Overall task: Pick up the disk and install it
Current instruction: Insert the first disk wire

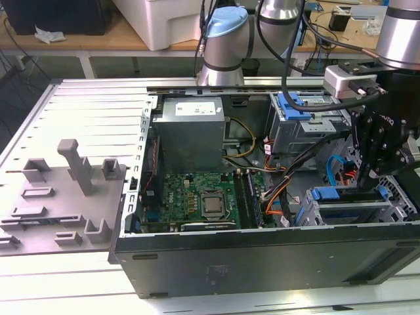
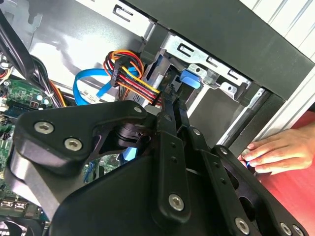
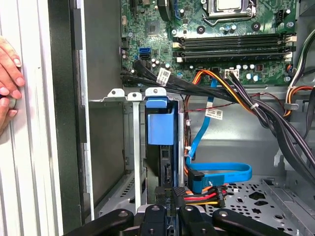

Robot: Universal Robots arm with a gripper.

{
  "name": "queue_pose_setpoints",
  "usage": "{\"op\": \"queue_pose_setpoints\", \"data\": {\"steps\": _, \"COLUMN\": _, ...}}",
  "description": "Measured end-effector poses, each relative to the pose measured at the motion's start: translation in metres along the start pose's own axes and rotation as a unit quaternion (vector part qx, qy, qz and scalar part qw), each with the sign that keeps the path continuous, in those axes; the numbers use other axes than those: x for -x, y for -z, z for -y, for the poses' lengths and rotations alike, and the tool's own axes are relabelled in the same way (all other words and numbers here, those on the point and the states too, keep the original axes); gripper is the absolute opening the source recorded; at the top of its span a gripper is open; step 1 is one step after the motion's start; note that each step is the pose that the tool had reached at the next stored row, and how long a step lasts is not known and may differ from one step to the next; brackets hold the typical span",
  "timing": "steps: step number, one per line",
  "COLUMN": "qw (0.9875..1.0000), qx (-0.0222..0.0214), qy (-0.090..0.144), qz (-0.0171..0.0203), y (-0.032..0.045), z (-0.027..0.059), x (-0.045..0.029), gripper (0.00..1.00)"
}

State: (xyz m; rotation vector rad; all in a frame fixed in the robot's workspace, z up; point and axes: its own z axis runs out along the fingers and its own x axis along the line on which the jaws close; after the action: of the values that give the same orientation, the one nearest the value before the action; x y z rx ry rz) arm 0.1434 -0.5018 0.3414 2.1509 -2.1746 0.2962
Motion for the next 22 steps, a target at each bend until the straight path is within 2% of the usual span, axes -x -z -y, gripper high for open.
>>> {"op": "queue_pose_setpoints", "data": {"steps": 4, "qw": 1.0, "qx": 0.0002, "qy": -0.001, "qz": 0.0012, "y": -0.0002, "z": 0.0001, "x": -0.0001, "gripper": 0.17}}
{"op": "queue_pose_setpoints", "data": {"steps": 11, "qw": 1.0, "qx": 0.0005, "qy": -0.003, "qz": 0.0063, "y": -0.0005, "z": 0.0005, "x": -0.0014, "gripper": 0.17}}
{"op": "queue_pose_setpoints", "data": {"steps": 13, "qw": 1.0, "qx": 0.0006, "qy": -0.003, "qz": 0.0086, "y": -0.0007, "z": 0.0006, "x": -0.0024, "gripper": 0.17}}
{"op": "queue_pose_setpoints", "data": {"steps": 16, "qw": 0.9999, "qx": 0.001, "qy": -0.005, "qz": 0.0146, "y": -0.0011, "z": 0.0007, "x": -0.0045, "gripper": 0.17}}
{"op": "queue_pose_setpoints", "data": {"steps": 22, "qw": 0.9999, "qx": 0.001, "qy": -0.006, "qz": 0.015, "y": -0.0011, "z": 0.0007, "x": -0.005, "gripper": 0.17}}
